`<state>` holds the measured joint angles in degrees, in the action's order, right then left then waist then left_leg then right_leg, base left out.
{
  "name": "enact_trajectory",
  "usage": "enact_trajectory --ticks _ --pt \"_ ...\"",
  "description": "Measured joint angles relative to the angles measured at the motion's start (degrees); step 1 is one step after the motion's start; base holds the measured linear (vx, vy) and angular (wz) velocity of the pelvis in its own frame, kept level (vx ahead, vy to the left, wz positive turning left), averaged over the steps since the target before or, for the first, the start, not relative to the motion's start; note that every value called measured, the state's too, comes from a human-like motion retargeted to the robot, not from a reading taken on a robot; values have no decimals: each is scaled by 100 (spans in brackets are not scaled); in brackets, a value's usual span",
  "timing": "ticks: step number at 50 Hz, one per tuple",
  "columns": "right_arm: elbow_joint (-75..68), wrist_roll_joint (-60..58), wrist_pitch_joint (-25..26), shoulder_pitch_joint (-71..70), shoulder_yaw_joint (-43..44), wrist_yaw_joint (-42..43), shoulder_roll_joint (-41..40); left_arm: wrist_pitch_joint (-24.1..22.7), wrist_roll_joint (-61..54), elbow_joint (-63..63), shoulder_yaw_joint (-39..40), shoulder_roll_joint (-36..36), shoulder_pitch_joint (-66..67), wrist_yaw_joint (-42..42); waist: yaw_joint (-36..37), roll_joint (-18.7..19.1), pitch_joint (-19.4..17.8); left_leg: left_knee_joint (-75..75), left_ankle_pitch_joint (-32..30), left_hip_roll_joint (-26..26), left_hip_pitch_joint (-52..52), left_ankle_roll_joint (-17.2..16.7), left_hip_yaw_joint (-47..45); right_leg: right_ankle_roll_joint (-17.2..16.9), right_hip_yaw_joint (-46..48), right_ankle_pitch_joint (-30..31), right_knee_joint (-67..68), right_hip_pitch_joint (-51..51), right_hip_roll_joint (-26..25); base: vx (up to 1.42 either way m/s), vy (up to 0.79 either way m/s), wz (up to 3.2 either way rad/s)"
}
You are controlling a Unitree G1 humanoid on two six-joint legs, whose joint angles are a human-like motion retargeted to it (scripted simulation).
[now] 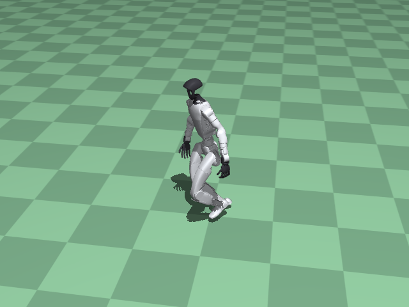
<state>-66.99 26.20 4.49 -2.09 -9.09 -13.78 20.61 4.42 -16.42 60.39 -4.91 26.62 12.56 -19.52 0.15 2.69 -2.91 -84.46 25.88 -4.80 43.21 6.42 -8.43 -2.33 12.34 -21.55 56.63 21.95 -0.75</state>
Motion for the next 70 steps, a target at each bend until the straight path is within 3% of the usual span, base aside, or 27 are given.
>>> enact_trajectory --ticks 5,10,12,15,17,22,27,31,35,37,41,43,48,51,55,57,59,62,64,67,70 --pt "21 154 -184 -27 229 379 89 -146 -503 356 421 19 -24 432 102 3 -71 223 474 -195 1574 -1 -53 99 46 -545 -300 -49 -32 31 5 -38" --pt "20 129 -383 130 420 894 190 -427 -1012 396 770 -92 -239 1156 -26 -30 -81 1272 675 282 2147 -15 -170 -113 -257 -580 100 -71 10 48 16 9" --pt "39 118 -465 259 472 1091 196 -555 -1128 150 814 -139 -353 1493 -137 -103 -52 1263 748 621 2119 137 -225 -252 -472 -252 765 115 126 57 18 55" --pt "114 109 -579 416 518 1280 194 -791 -1145 -531 805 -173 -571 1989 -340 -251 -31 1176 1014 1149 1957 486 -314 -429 -754 845 2253 755 448 60 15 65" --pt "198 86 -649 403 494 1371 211 -946 -1091 -1096 728 -114 -835 2298 -452 -269 -61 1193 1233 1384 1797 665 -325 -345 -899 1247 3288 1458 632 64 10 49" --pt "482 -58 -813 240 220 1668 269 -1170 -848 -2237 326 170 -1755 2934 -655 -41 -137 1561 1657 1571 1150 632 -182 249 -1140 333 4780 3673 722 69 4 12" --pt "621 -317 -906 134 -182 1740 337 -1228 -472 -2601 -200 392 -2508 3219 -1070 194 -146 2671 1616 1462 -31 198 85 259 -893 -300 3559 5028 489 82 -4 0" --pt "634 -507 -928 214 -410 1707 342 -1330 -196 -2309 -541 366 -2575 3015 -1394 318 -92 3069 792 1264 -870 -422 261 -42 -687 -140 1260 4717 50 90 -7 -7" --pt "701 -498 -877 474 -410 1701 320 -1322 -115 -1931 -587 345 -2271 2660 -1277 452 -61 1421 43 447 -646 -809 176 -25 -499 57 -296 3899 -607 87 -3 -51" --pt "729 -490 -841 609 -335 1680 398 -1254 -109 -1830 -488 400 -2026 2593 -1106 388 3 309 85 129 -149 -715 143 185 -507 -320 -176 3635 -733 90 4 -43" --pt "638 -605 -742 656 -134 1664 758 -1055 -176 -1405 -124 627 -1647 2532 -813 221 -81 -509 1041 -382 1070 -149 141 572 -628 -1354 438 3035 -783 94 10 -7" --pt "537 -667 -765 567 -35 1695 959 -1013 -263 -999 66 694 -1548 2504 -759 99 -222 258 1319 -256 1457 -55 49 555 -685 -1605 784 2656 -617 96 16 24" --pt "409 -880 -899 604 218 1682 1385 -993 -361 -239 439 666 -1116 2433 -993 -2 -177 2786 935 807 1599 -298 -57 -103 -927 -1347 2224 2521 -282 95 19 48" --pt "424 -1026 -952 812 305 1686 1486 -1039 -376 -335 604 732 -869 2521 -1024 100 -102 2080 1117 904 1683 -71 -95 -26 -856 -1578 3597 3072 -35 98 17 1" --pt "494 -1415 -1003 1166 257 1656 1250 -1251 -364 -1268 670 733 -891 2793 -921 253 -102 828 1978 876 1522 302 -121 369 -914 -1913 4857 4132 227 101 20 -6" --pt "554 -1677 -991 1333 237 1543 1044 -1326 -303 -2237 482 634 -1044 2952 -873 353 -182 816 2005 931 1061 184 -18 474 -924 -1924 4595 4395 225 106 20 40" --pt "578 -1855 -975 1536 162 1448 871 -1438 -223 -3138 151 471 -1161 2952 -960 445 -222 847 1634 991 554 -58 68 452 -911 -1819 3854 4395 215 109 18 95" --pt "611 -1929 -896 1802 58 1347 659 -1593 -117 -4102 -483 219 -1309 2677 -1134 552 -231 477 615 869 179 -499 123 205 -909 -1361 2178 4069 25 111 13 118" --pt "662 -1847 -821 1930 83 1316 587 -1650 -30 -4427 -887 108 -1443 2449 -1129 573 -205 19 356 687 299 -604 157 -20 -936 -1004 1027 3709 -209 111 9 89" --pt "798 -1718 -741 2096 187 1343 604 -1604 117 -4458 -1257 2 -1565 2277 -994 481 -98 -589 641 459 824 -484 251 -72 -960 -928 409 3146 -445 113 8 67" --pt "879 -1819 -787 2094 176 1556 745 -1398 303 -3689 -1290 -236 -1492 2407 -866 303 -52 -642 1243 364 1493 -256 316 266 -953 -1766 1182 2583 -458 116 7 78"
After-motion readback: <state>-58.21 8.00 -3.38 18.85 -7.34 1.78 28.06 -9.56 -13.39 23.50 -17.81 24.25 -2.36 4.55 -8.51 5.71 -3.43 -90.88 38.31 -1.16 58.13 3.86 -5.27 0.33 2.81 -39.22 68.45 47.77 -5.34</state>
